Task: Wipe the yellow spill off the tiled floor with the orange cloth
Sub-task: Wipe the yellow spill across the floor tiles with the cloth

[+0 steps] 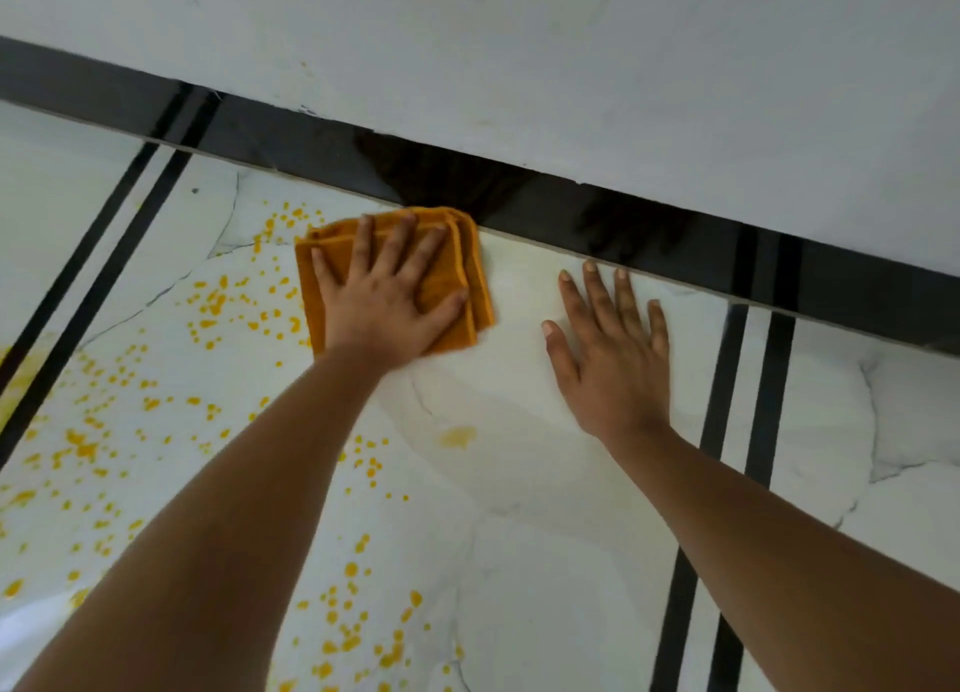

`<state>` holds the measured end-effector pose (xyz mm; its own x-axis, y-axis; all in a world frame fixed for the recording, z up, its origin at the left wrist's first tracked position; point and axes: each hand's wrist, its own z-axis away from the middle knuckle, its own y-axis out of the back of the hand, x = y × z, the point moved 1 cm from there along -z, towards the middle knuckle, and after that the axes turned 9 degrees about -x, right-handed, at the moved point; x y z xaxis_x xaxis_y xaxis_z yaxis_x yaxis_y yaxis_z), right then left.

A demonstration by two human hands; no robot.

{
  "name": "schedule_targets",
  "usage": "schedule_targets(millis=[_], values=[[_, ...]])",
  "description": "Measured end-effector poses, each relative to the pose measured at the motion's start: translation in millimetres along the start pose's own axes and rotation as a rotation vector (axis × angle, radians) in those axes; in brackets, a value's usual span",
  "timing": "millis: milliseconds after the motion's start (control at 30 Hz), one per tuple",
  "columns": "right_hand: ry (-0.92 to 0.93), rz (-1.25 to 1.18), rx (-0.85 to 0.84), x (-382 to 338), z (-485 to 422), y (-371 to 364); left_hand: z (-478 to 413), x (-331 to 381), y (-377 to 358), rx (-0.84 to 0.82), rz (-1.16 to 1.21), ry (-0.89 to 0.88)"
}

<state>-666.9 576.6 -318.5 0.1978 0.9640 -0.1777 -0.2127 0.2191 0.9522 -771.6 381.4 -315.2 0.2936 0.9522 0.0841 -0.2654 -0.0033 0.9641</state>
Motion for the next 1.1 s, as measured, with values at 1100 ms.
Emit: schedule_targets(millis=[1100], values=[[0.115,-0.041,-0.095,14,155,-13,190,30,-52,0.006,-0.017,-0.164]])
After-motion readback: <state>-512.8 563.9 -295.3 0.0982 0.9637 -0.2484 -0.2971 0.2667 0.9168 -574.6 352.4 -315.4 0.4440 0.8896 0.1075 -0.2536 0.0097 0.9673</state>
